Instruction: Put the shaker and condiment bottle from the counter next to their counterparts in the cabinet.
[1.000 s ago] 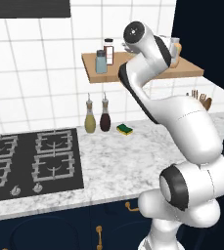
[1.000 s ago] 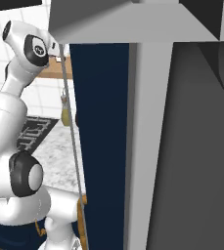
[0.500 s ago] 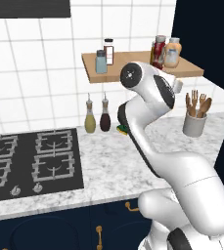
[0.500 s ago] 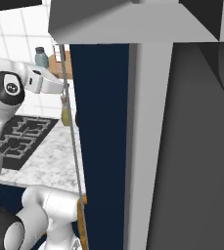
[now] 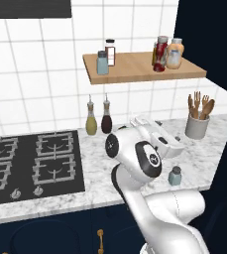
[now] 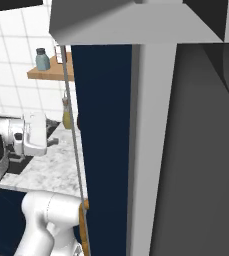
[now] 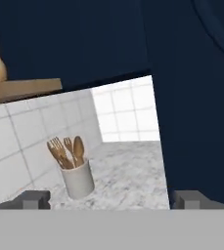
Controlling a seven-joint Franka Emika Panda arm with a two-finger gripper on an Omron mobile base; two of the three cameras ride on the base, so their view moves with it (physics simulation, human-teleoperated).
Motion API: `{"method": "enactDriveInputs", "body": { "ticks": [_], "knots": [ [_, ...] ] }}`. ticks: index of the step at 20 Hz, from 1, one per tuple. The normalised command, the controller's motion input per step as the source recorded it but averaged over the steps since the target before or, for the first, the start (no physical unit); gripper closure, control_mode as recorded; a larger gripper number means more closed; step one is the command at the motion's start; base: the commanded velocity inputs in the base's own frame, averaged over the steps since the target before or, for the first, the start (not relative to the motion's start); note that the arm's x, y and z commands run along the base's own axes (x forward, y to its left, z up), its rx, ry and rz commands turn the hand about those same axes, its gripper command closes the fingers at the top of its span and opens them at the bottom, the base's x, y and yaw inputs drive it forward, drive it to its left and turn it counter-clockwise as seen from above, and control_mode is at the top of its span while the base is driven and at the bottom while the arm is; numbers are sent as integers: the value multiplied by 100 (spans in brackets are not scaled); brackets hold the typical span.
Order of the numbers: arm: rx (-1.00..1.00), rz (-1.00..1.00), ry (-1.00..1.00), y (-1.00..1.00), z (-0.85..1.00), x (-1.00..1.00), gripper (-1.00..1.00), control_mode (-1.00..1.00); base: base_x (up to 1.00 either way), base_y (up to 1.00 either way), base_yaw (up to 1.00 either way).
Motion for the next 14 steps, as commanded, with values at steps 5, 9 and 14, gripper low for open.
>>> {"method": "enactDriveInputs", "body": {
  "ticks": [5, 9, 14],
  "knots": [
    [5, -31, 0, -1, -91, -8, -100, -100, 0, 0, 0],
    [2, -40, 9, 0, -70, -9, -100, -100, 0, 0, 0],
    [0, -7, 40, -2, 0, 18, -100, -100, 0, 0, 0]
  ]
}}
